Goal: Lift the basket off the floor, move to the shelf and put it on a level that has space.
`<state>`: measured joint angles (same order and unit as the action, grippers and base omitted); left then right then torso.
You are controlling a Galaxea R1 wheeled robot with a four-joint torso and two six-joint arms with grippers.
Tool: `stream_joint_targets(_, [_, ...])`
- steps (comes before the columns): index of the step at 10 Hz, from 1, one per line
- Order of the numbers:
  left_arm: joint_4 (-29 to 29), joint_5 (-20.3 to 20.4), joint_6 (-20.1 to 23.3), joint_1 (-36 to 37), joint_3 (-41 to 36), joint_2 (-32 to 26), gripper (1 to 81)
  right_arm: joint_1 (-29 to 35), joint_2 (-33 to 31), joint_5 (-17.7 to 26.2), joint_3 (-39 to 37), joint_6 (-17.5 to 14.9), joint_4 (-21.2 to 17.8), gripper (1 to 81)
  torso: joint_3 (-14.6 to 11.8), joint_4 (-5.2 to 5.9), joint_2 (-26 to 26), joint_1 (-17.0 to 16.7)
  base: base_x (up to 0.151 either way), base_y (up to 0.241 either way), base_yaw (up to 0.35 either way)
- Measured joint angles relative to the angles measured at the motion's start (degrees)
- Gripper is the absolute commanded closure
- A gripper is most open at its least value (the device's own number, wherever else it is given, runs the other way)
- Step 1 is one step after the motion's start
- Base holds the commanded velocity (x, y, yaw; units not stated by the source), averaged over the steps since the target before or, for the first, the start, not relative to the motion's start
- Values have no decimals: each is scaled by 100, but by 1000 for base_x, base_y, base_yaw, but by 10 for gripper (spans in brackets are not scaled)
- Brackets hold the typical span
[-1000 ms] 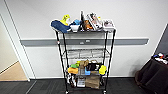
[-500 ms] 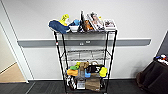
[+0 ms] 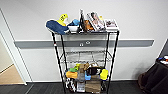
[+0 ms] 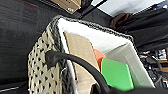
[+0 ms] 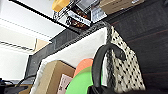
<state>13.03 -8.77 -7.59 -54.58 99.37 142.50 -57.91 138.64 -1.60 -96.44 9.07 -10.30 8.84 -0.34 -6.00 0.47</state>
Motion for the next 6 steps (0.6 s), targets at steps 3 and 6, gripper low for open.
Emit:
stream_joint_targets(3, [0,33,0,23,-328,-219,811,17,-85,-11,204,0,0,811,0,0,0,-2,120,0,0])
stream_joint_targets(6, [0,116,-4,23,-518,-352,811,79,-245,-2,516,0,0,811,0,0,0,-2,120,0,0])
